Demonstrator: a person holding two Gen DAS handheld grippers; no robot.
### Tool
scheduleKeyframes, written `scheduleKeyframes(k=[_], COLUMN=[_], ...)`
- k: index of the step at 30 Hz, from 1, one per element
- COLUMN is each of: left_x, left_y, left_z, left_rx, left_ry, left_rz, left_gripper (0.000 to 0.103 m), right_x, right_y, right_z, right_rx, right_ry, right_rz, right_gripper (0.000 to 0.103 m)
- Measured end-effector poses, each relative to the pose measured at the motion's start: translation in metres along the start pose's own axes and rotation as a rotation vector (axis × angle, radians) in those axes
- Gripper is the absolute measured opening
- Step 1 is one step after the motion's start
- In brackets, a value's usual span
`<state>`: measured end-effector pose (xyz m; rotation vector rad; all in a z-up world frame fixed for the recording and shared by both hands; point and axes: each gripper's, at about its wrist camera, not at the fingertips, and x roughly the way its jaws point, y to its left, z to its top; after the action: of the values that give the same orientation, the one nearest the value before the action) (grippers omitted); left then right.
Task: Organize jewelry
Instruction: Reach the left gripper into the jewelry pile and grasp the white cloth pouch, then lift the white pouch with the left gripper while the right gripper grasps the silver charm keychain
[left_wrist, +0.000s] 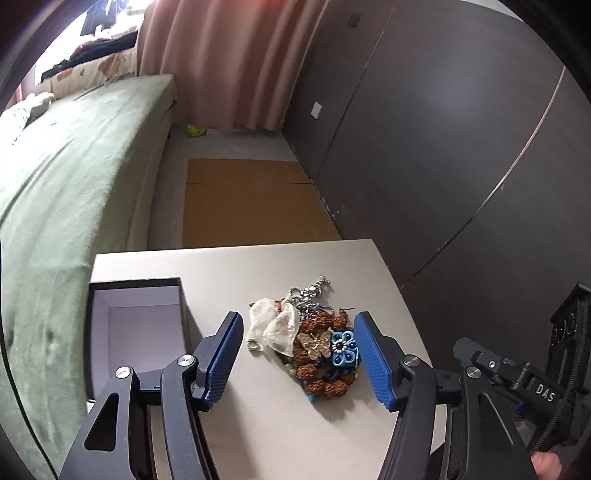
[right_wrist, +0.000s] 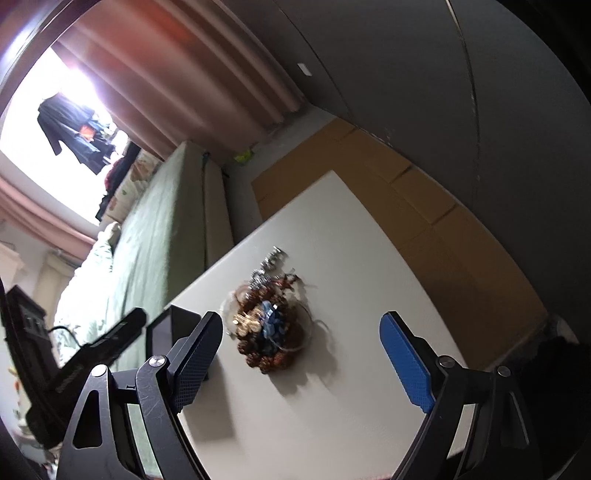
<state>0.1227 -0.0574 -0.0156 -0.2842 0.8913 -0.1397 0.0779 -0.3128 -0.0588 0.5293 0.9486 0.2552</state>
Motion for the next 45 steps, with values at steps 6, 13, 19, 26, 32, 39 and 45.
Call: scheduleKeyframes(k=[6, 13, 19, 26, 32, 39, 45], left_x=[0.027, 0.067, 0.093, 0.112, 0.091, 0.052, 0.024], left_y=[0.004, 0.022, 0.024, 0.02, 0.033, 0.051, 0.072], left_z=[0.0, 0.004, 0.003, -0.003, 0.005, 0.015, 0.025], left_rx=[-0.034, -0.123, -0.148, -0.085, -0.126, -0.157, -0.219], left_ry=[0.017, 0.085, 0.131, 0.178, 0.094, 0.003, -0.055], left_rz=[-0.028, -0.042, -0.032, 0.027, -0.025, -0.047, -0.09], left_gripper=[0.059, 0.05, 0.05, 0.012, 0.0, 0.0, 0.0], right_x=[0.017, 0.051, 0.076, 0.104, 0.112, 0.127, 0.151], right_y=[-0.003, 0.008, 0.01, -0.004, 0.008, 0.028, 0.053], right_z=[0.025, 0.061, 0.06, 0.058, 0.057, 0.051, 0.051], right_rx=[-0.004, 0.019, 0.019, 0.081, 0.04, 0.0, -0.075], right_ry=[0.01, 0.068, 0.075, 0.126, 0.127, 0.153, 0.185], right_rz=[-0.008, -0.031, -0.01, -0.012, 0.008, 0.006, -0.046], right_gripper=[0.089, 0.088, 0.088, 0.087, 0.084, 0.069, 0.059])
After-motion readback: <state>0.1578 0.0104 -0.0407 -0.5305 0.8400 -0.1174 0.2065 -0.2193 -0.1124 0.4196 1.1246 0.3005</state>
